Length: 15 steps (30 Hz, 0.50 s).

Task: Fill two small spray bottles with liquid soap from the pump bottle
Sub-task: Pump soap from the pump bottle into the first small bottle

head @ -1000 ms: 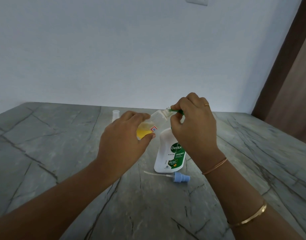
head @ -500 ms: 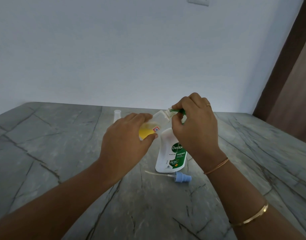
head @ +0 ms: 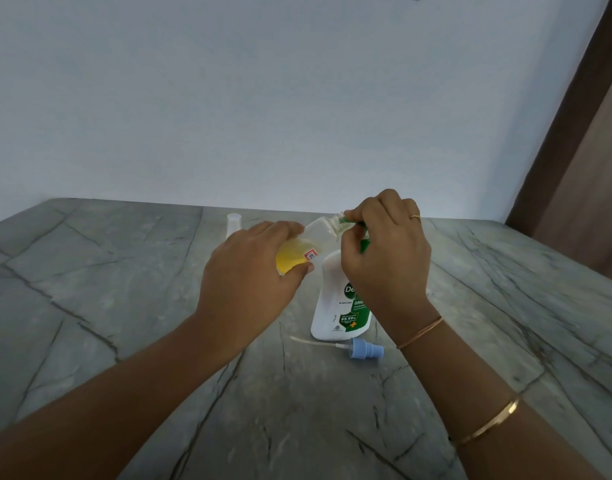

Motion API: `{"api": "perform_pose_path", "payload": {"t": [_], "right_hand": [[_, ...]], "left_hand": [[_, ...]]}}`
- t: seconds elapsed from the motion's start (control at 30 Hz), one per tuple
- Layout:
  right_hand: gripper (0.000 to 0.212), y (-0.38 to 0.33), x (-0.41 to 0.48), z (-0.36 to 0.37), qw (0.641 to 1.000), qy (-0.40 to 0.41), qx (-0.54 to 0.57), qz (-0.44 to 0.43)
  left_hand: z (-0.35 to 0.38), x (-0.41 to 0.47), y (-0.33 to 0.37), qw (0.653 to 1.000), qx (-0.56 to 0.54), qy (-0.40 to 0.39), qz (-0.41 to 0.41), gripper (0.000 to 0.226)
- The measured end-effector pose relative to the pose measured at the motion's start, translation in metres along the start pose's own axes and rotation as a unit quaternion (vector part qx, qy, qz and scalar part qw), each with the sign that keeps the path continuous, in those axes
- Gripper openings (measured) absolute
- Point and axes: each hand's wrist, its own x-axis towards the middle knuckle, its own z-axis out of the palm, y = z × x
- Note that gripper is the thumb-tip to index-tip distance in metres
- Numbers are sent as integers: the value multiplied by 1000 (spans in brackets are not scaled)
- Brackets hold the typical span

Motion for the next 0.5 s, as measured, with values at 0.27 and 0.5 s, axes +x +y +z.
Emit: {"api": "perform_pose_path", "payload": {"t": [0.27,0.5], "right_hand": [[19,2,12,-10,999,-35,-19,-27],[19,5,11,-11,999,-27,-22,-29]], "left_hand": [[0,1,3,1000,-9,2,-2,49],[1,0,3,1000,-12,3,6,46]]}}
